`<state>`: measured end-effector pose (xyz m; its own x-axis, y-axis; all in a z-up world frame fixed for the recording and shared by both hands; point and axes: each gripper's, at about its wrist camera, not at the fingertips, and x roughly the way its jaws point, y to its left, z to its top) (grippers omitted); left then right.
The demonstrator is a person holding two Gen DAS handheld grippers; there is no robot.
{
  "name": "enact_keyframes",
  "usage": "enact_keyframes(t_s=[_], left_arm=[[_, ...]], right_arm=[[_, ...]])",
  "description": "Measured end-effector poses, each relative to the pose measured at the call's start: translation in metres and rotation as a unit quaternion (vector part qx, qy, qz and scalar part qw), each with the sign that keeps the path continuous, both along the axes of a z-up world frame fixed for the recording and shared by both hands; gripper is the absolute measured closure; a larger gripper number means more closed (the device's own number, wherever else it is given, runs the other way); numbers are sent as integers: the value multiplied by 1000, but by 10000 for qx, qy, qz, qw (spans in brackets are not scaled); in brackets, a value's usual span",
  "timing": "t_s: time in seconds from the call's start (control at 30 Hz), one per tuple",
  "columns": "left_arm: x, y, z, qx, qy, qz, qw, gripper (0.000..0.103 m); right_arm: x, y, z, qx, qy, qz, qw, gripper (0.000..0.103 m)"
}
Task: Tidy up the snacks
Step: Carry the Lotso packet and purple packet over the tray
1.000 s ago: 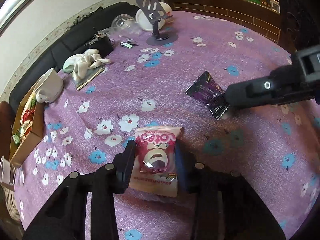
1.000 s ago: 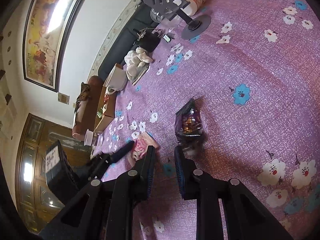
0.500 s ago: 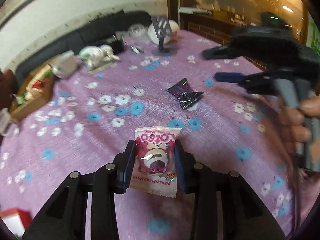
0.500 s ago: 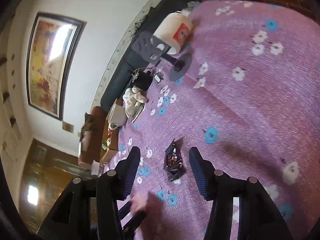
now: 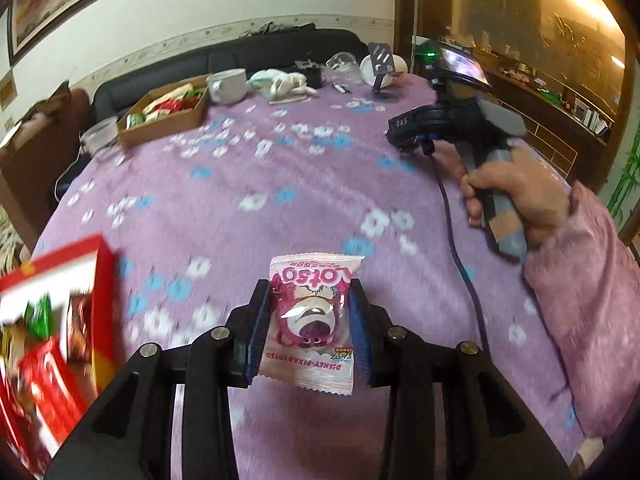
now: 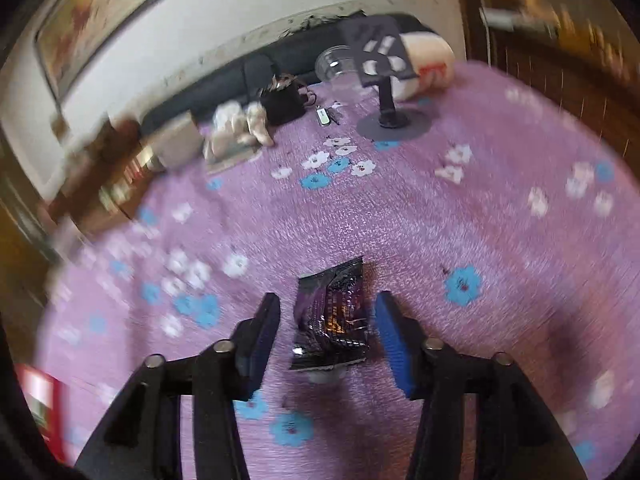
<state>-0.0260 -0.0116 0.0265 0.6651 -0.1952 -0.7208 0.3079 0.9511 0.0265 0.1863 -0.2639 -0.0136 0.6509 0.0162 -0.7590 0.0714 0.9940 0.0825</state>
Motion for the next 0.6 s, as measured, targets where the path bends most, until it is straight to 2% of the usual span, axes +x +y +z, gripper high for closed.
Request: enact_keyframes(t_s=[0.1, 0.17, 0.3, 0.43, 0.6], left_arm=[[-13, 10, 4, -40, -45, 132, 9999, 68], [-18, 16, 8, -80, -95, 203, 9997, 68], [-28, 31, 13, -81, -207, 388, 9990, 68], [-37, 49, 19, -155, -345, 607, 9974, 68], [-48, 76, 34, -98, -666, 963, 9931, 68]], right_arm=[[0, -2, 0, -139, 61, -16, 9999, 70], [0, -9, 2, -14, 150, -65, 9999, 72], [-5, -34, 6, 1024, 274, -113, 9943, 72], [-17, -43, 13, 2093, 270, 20, 9775, 72], [-49, -11, 44, 2542, -53, 681, 9647, 73]])
